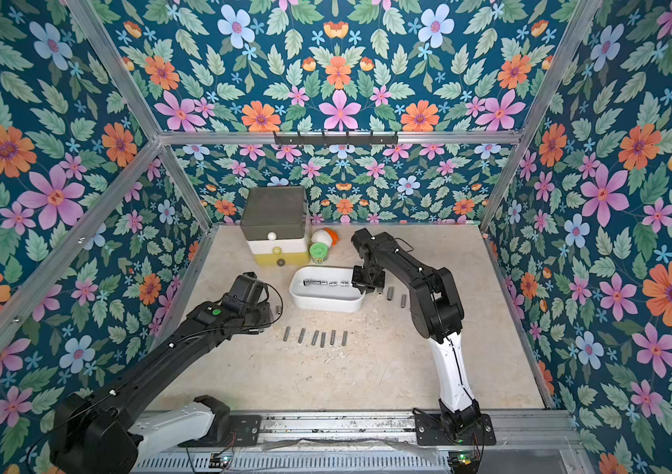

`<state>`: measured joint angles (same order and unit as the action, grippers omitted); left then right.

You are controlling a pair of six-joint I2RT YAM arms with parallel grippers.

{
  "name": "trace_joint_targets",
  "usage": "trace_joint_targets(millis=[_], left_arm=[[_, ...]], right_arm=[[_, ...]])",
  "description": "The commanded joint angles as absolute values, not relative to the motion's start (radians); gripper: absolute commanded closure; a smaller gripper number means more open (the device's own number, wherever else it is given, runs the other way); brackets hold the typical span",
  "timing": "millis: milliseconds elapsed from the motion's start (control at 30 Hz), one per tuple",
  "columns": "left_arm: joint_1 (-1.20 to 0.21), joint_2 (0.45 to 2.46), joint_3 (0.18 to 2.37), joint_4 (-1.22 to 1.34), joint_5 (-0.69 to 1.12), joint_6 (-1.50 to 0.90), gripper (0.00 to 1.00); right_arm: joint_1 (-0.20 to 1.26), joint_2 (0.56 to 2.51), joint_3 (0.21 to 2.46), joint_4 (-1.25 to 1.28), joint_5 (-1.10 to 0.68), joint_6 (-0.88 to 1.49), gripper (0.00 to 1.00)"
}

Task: Take out the socket from the storage box
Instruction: Adjust the storage box at the center of the board.

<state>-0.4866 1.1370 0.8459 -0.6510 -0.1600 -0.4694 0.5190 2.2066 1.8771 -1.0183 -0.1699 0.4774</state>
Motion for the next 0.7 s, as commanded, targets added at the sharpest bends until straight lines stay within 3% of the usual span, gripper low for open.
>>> trace_joint_targets(millis=[0,667], left_arm=[[-0.486,1.139,0.848,-0.644,-0.166,-0.468,0.56],[-0.487,1.15,0.845,-0.644,-0.174,-0.47,0.56]], right_arm=[[0.518,2.209,1.902,-1.035,-0.199,0.445,1.0],[0.503,2.238,1.926,-1.023,-0.085,0.336,1.0]])
